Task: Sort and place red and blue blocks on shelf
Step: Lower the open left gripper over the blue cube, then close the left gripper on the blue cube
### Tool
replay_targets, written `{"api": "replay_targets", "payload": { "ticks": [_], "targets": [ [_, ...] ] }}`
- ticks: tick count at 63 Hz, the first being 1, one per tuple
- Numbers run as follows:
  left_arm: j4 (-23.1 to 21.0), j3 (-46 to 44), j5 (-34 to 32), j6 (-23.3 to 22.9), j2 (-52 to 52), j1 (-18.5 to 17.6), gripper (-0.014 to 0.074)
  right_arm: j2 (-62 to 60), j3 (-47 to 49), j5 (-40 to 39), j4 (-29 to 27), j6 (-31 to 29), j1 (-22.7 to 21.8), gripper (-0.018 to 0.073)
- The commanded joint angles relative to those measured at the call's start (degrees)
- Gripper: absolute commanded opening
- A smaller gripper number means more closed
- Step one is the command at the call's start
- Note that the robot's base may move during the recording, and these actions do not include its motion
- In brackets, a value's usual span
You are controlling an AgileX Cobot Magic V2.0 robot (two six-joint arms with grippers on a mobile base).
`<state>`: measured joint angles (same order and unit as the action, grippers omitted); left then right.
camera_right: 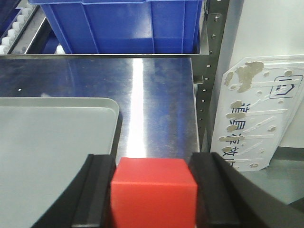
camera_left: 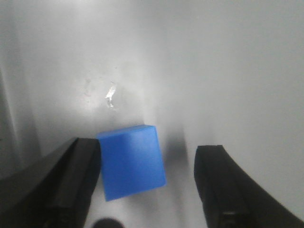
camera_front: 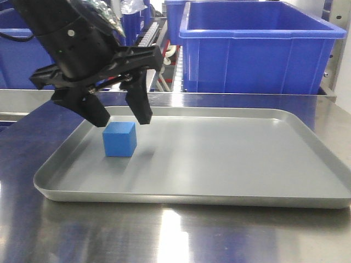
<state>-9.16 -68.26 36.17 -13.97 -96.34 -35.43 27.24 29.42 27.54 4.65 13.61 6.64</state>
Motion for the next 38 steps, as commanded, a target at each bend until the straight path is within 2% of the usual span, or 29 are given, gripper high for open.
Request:
{"api": "replay_targets", "payload": {
  "ticks": [1,38],
  "targets": [
    [-0.4,-2.0,-2.9,-0.5,1.6,-0.4,0.0494,0.0,1.6,-4.7,1.0,-0.3,-0.3,0.0049],
    [-0.4,-2.2,-3.0,-1.0,-1.0,-0.4,0.0494,0.0,1.6,-4.7,1.0,-0.3,-0.3,0.0049]
  ]
}}
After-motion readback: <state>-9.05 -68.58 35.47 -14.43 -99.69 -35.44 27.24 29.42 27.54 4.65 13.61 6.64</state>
